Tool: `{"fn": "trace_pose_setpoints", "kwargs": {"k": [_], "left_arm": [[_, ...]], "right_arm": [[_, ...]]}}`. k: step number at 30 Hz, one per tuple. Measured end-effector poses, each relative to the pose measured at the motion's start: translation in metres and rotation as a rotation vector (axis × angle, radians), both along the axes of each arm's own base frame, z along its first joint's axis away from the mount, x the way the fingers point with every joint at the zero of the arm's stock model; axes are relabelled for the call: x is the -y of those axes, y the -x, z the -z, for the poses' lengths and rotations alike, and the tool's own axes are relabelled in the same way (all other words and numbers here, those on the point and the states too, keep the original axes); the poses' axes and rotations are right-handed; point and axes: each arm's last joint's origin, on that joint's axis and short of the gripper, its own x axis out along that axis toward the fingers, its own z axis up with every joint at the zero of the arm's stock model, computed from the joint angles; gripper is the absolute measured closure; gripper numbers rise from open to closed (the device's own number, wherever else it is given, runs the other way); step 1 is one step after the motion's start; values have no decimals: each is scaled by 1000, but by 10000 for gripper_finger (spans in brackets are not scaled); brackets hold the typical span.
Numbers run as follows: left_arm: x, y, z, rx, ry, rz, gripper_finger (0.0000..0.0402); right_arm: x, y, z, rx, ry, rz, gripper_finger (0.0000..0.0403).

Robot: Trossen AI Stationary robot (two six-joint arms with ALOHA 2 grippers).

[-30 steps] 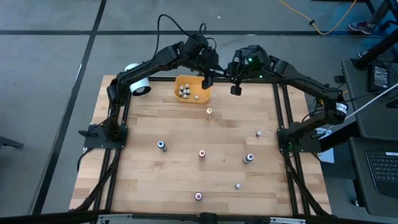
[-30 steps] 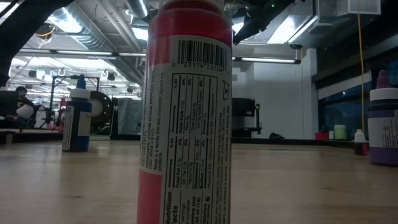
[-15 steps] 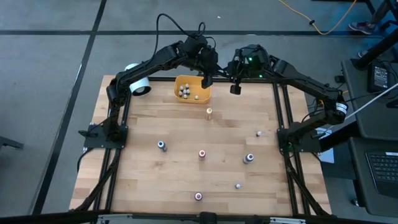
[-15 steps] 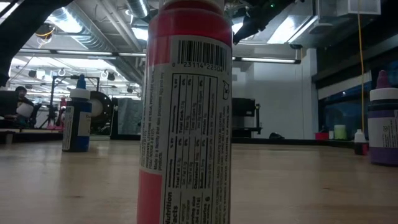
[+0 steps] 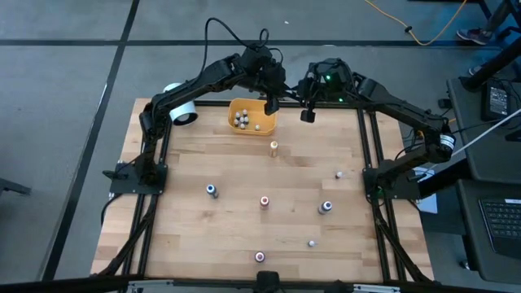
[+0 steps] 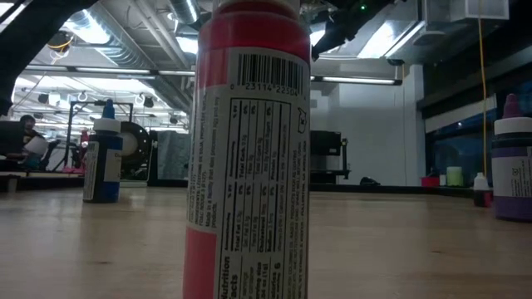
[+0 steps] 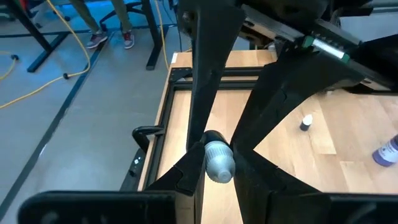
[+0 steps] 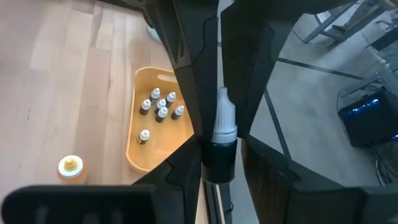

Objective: Pick & Place food coloring
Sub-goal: Put the small blue food coloring bottle into the yellow bin

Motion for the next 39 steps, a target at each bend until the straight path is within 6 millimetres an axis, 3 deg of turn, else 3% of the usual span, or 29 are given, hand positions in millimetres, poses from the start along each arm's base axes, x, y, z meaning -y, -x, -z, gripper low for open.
{"fn": "trace_pose_setpoints", "kwargs": {"k": [9, 19, 27, 32, 39], "left_arm": [[-20, 13, 6, -55, 26, -63, 341], [-42, 42, 16, -219, 70, -165, 341], [-53, 53, 23, -296, 63, -220, 341], [-65, 51, 44, -372, 100, -222, 341], [-78, 46, 80, -497, 163, -206, 341]], "right_arm": [[-4, 13, -8, -7, 11, -4, 286], [-7, 60, -18, 83, 10, 108, 286], [-22, 87, 9, 352, 34, 126, 286], [-28, 95, 28, 498, 50, 136, 286], [-30, 98, 30, 554, 68, 134, 286]]}}
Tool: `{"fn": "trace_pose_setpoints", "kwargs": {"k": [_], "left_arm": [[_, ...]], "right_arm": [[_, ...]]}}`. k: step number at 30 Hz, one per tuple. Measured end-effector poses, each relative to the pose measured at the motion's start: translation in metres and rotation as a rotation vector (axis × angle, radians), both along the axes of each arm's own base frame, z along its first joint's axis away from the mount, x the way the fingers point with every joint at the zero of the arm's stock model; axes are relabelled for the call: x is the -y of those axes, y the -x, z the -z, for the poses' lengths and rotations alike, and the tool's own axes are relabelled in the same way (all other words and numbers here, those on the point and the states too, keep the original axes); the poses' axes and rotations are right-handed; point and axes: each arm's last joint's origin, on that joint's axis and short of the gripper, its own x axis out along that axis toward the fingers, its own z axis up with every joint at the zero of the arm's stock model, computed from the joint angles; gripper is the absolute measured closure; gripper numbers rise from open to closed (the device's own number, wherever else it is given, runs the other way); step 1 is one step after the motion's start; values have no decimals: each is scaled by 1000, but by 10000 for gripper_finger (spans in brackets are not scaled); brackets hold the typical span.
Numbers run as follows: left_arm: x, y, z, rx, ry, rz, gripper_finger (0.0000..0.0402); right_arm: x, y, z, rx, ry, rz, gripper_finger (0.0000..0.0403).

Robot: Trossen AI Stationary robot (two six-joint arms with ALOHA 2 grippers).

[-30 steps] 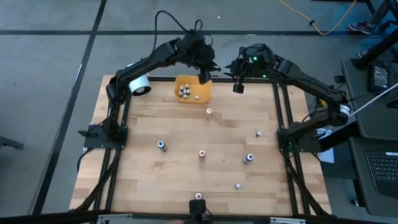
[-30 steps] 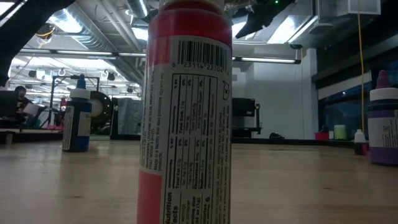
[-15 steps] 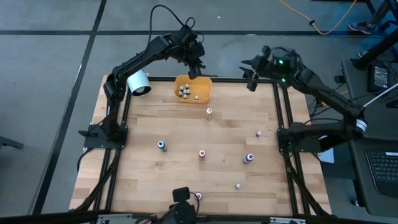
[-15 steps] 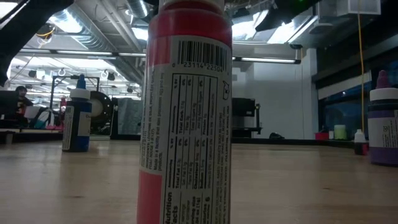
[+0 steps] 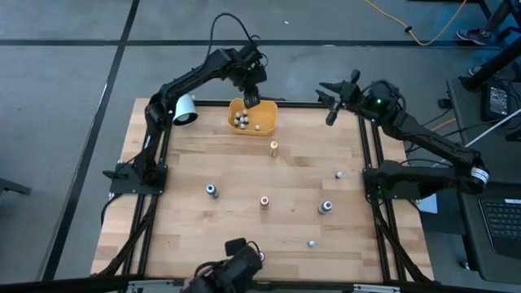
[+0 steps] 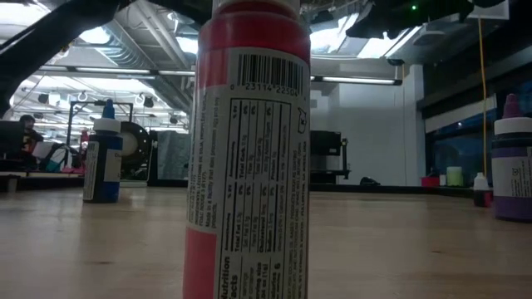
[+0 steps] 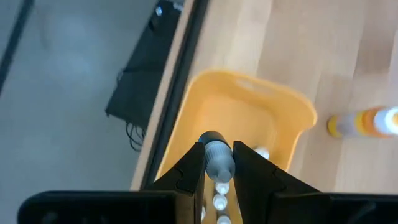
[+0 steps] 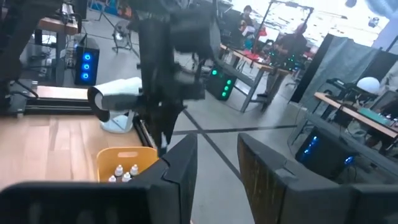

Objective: Pick & Place food coloring
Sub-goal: Put the small blue food coloring bottle into the yellow bin

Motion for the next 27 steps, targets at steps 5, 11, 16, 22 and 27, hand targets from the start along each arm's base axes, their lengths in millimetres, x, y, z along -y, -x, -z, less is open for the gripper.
{"fn": "trace_pose_setpoints", "kwargs": {"k": [5, 11, 16, 22, 27], "left_arm": [[-4, -4, 23, -79, 52, 23, 341], [-11, -13, 52, -135, 87, 48, 341], [-17, -15, 71, -173, 118, 50, 341], [-26, -12, 82, -194, 130, 30, 341], [-30, -10, 88, -197, 127, 33, 341]], "right_arm": [[-1, 1, -4, 29, 17, 0, 286], [-4, 0, -6, 38, 43, -147, 286], [-3, 2, -5, 36, 22, -229, 286], [0, 6, -7, 43, 29, -204, 286], [2, 8, -7, 43, 29, -193, 286]]}}
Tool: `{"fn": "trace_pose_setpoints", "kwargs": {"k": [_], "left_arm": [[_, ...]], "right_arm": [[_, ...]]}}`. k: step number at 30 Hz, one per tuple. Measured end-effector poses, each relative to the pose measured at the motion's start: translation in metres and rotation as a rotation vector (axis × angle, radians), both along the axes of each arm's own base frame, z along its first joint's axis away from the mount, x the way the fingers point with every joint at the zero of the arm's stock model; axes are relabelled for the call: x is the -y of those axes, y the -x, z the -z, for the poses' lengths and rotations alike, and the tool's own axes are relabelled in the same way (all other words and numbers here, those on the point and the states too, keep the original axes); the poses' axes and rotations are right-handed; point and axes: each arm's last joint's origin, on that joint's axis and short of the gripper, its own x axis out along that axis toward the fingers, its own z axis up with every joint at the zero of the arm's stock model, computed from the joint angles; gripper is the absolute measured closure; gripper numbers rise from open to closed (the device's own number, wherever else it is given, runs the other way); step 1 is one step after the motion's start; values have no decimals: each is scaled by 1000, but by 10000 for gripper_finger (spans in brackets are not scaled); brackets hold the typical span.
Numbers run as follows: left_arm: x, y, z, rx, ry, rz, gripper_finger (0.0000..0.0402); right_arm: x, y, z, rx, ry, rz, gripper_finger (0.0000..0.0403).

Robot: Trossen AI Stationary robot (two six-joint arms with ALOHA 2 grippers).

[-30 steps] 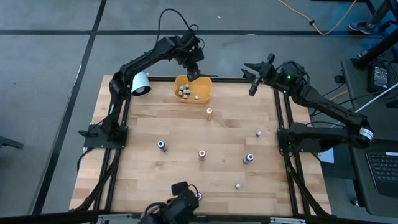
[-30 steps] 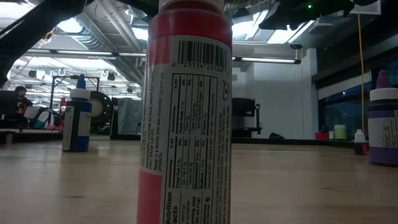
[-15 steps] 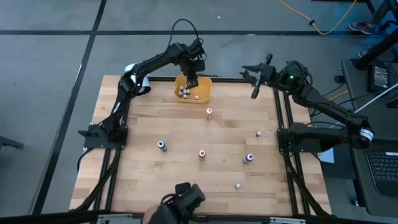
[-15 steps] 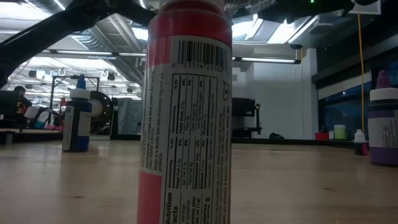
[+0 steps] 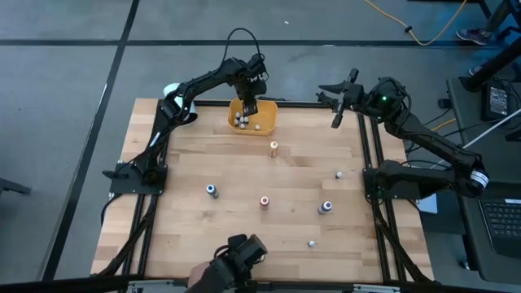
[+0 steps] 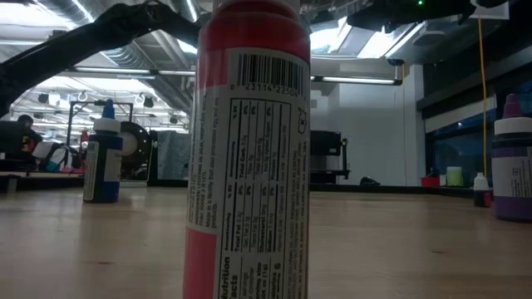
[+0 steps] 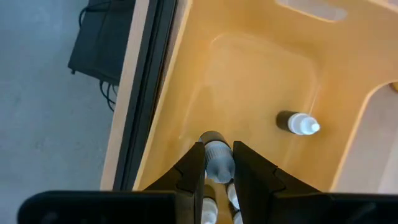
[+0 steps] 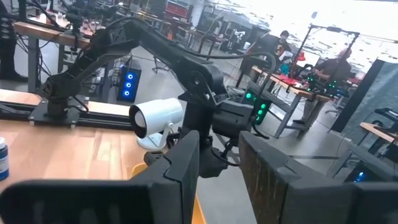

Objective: Pick & Place food coloring
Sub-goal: Put the small blue food coloring bottle into the yellow bin

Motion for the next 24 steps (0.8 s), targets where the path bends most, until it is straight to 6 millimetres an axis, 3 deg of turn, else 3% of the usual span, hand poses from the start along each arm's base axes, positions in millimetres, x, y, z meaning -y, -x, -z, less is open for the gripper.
{"fn": "trace_pose_setpoints", "kwargs": {"k": [10, 24], "left_arm": [[7, 1, 31, -51, 38, 28, 341], [4, -5, 34, -16, -27, 27, 341]], "right_arm": [[0, 0, 0, 0, 0, -2, 286], [0, 0, 0, 11, -29, -3, 286]]}}
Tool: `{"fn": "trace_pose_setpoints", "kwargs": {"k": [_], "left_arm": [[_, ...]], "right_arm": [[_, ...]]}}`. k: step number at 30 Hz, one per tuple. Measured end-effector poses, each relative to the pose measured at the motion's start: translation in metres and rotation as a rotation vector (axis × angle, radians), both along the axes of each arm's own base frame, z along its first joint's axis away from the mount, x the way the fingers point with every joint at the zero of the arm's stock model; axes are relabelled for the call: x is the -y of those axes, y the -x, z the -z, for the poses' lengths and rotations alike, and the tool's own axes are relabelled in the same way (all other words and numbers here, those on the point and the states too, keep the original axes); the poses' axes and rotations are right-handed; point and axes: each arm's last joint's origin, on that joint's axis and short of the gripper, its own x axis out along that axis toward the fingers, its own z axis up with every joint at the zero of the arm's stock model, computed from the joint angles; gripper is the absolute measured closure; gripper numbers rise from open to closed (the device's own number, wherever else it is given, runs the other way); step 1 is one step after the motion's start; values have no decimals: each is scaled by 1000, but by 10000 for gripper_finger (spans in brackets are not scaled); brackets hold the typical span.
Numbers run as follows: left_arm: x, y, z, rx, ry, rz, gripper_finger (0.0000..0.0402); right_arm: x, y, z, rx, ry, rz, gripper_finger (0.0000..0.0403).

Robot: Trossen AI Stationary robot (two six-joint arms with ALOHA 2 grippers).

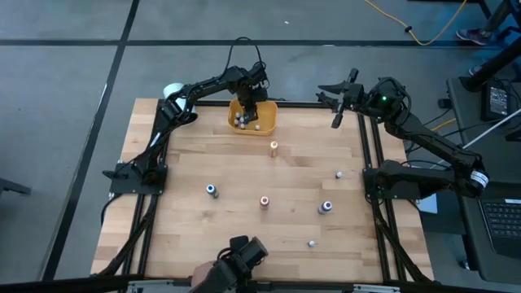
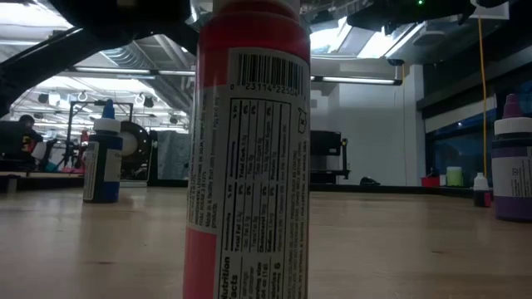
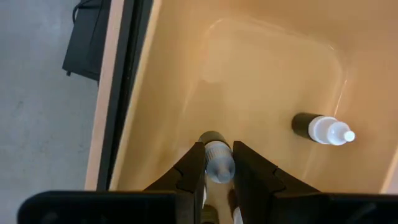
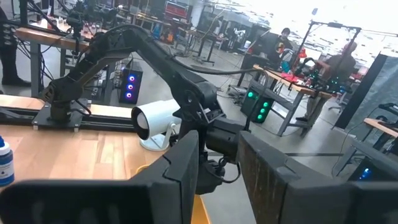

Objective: Pick & Place food coloring
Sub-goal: Put the small blue food coloring bottle into the yellow bin, then put the red food coloring bottle into the yellow bin

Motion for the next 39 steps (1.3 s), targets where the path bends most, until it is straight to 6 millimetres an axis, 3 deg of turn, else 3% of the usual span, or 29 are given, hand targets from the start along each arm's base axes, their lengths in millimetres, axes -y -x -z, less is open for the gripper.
{"fn": "trace_pose_setpoints", "kwargs": {"k": [16, 28, 34, 39], "left_arm": [[3, 3, 20, -15, 20, -18, 338], [4, 3, 19, -14, 28, -34, 269], [9, 9, -13, 40, 9, -57, 242], [22, 20, -63, 124, -40, -96, 229]], "right_arm": [[0, 0, 0, -3, 6, 0, 286], [0, 0, 0, -3, 5, -1, 286], [0, 0, 7, -72, -16, -3, 286], [-4, 4, 18, -174, -95, -28, 286]]}}
